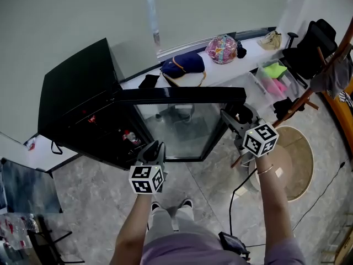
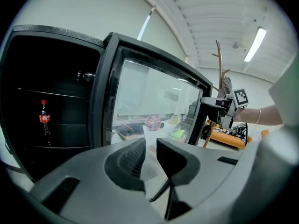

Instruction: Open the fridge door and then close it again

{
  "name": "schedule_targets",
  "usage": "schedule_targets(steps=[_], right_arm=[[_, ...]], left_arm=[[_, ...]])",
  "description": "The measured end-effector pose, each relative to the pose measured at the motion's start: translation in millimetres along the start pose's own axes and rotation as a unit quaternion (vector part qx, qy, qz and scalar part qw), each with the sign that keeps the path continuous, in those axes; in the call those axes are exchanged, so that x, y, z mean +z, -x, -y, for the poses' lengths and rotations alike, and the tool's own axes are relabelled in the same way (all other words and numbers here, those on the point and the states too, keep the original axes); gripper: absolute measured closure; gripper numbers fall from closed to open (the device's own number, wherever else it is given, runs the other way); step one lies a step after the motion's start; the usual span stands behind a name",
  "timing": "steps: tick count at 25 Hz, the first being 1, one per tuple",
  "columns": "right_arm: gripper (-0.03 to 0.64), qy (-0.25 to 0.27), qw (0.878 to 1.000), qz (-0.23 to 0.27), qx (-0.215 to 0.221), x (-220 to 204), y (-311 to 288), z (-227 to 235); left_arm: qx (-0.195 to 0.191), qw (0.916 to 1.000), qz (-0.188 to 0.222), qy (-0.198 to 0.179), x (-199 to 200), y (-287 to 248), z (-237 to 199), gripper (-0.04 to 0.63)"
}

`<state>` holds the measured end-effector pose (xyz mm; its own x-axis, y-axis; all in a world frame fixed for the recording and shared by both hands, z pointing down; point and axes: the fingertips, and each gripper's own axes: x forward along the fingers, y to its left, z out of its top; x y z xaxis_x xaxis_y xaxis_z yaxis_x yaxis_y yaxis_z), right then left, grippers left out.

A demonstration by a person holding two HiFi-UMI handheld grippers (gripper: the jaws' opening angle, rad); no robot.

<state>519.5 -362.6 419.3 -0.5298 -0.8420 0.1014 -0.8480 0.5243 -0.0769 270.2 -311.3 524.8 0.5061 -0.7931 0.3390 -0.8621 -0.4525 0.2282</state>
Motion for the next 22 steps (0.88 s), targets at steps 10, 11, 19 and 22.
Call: schedule_targets(steps=[10, 11, 19, 22], right_arm=[[0.387, -0.003, 1.0, 0.007, -0.015, -0.4, 16.2, -8.4], [0.387, -0.002, 1.0, 0.005, -0.016, -1.7, 20.1, -12.0], [0.394, 0.003, 0.998, 0.009, -0.056, -6.5, 55.3, -50.4], [0.397, 0.002, 0.997, 0.011, -0.072, -9.1, 69.0, -69.1]], left_arm=[[0.019, 0.9997, 0.006, 0.011, -3.1, 25.0, -13.6, 0.526], [0.019, 0.9997, 0.006, 0.012, -4.7, 27.6, -14.0, 0.526], [0.01, 0.9997, 0.011, 0.019, -15.4, 53.5, -22.7, 0.526], [0.008, 0.9997, 0.01, 0.02, -22.5, 67.8, -30.6, 0.526]])
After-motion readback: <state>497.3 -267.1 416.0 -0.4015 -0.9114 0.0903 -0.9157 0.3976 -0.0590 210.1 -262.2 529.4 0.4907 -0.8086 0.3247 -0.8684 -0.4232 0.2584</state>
